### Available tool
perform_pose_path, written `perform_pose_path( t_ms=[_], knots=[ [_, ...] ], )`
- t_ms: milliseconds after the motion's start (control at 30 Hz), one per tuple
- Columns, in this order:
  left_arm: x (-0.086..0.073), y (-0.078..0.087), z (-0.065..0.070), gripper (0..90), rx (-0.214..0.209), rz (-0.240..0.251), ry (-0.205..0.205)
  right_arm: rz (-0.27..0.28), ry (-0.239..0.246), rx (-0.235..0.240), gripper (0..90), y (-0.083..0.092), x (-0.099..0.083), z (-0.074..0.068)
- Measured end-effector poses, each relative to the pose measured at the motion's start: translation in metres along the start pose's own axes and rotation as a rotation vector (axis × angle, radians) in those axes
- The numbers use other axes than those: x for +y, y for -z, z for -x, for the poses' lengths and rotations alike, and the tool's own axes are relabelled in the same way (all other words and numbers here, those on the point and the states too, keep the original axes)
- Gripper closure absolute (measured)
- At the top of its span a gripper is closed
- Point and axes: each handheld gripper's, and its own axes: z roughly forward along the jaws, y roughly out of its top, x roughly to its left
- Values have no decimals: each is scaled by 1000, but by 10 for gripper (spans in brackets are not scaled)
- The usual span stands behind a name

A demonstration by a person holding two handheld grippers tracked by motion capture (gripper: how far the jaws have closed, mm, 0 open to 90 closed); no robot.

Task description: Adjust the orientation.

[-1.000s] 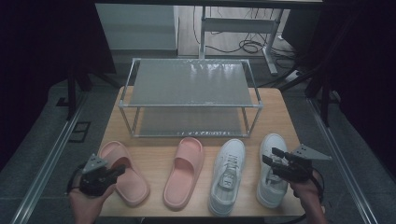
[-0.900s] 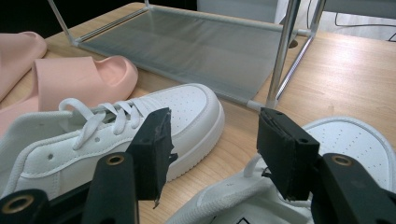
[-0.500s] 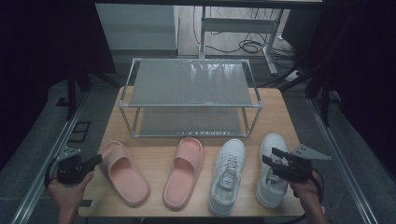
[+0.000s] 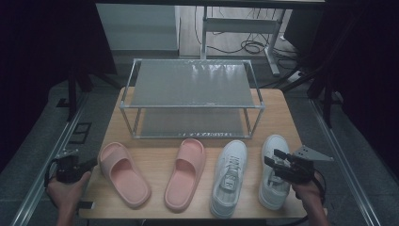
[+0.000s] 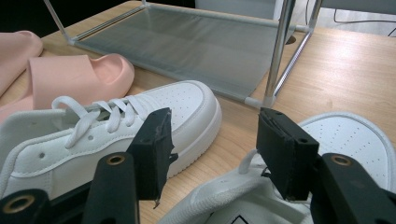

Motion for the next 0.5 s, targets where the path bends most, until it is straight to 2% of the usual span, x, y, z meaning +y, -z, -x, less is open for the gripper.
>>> perform_pose_path(
  t_ms=[200, 500],
  knots=[
    [-3, -6, -4, 900, 5, -24, 4, -1, -2, 0, 457, -1, 0, 0],
    [3, -19, -5, 900, -3, -45, -2, -2, -5, -2, 458, -1, -1, 1]
  ],
)
